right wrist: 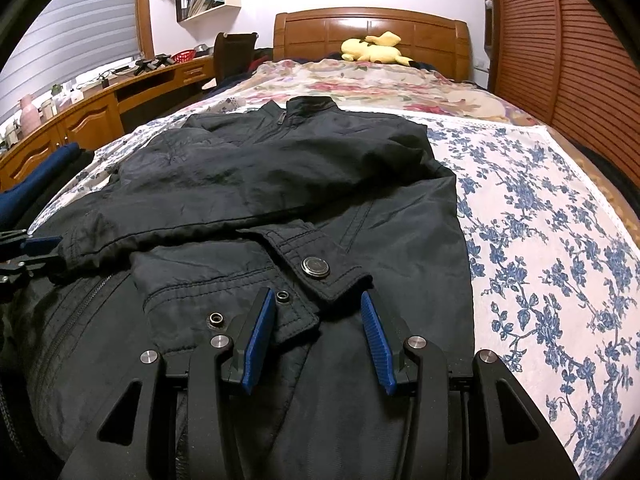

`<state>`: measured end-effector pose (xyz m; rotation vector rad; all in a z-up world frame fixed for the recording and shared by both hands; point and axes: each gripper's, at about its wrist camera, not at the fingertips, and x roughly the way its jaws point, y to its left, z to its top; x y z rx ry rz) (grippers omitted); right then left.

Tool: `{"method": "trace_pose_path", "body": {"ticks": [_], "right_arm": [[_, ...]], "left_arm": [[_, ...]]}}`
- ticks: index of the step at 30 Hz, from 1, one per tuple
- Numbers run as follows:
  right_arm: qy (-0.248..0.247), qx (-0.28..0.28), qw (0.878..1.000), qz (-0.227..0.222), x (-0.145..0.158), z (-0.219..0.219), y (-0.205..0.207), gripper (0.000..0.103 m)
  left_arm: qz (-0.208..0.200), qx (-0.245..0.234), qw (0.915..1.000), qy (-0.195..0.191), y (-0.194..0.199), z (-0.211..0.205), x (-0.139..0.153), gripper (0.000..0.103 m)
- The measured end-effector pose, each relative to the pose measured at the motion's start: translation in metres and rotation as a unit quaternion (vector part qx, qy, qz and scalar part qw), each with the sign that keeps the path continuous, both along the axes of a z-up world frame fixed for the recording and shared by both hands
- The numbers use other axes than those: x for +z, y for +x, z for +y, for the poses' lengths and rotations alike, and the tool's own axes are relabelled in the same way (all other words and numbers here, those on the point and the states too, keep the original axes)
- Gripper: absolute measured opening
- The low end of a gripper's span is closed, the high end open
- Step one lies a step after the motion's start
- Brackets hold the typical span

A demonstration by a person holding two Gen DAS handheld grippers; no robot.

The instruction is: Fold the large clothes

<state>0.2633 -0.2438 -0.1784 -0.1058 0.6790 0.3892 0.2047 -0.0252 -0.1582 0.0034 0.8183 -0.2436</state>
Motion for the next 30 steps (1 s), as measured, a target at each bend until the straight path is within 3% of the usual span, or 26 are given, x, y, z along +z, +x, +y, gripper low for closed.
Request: {"method": "trace_pose_path", "body": {"ticks": [2,3,8,16,19,25,30], "right_arm": [[0.003,0.000,1.000,0.001,-0.001,-0.001,0.000,0.046],[0.004,0.000,1.000,0.002,-0.001,-0.002,0.000,0.046],[0.009,-0.001,1.000,0.005,-0.001,-0.004,0.001,0.046],[0.004,-0.003,1.000,0.016,0.002,-0.001,0.004,0.046],[-0.005,-0.003,1.000,0.017,0.012,0.000,0.005,0.046],[-0.018,0.005,1.000,-0.008,0.048,0.002,0.027,0.046],[-0.022,-0.002,1.000,-0.010,0.069,0.008,0.088,0.046]], "left_arm": [[0.004,-0.010,0.9999,-0.010,0.002,-0.001,0.000,0.008],[-0.002,-0.009,0.9999,-0.011,0.001,0.000,0.003,0.007],[-0.071,0.013,0.9970,-0.029,-0.021,0.017,0.045,0.006],[-0.080,0.022,0.9965,-0.012,-0.031,0.029,0.063,0.007],[-0.079,0.025,0.9965,-0.012,-0.034,0.032,0.059,0.016],[-0.110,0.051,0.9925,-0.016,-0.038,0.054,0.067,0.080],[-0.120,0.065,0.9906,-0.011,-0.033,0.068,0.067,0.084]]}}
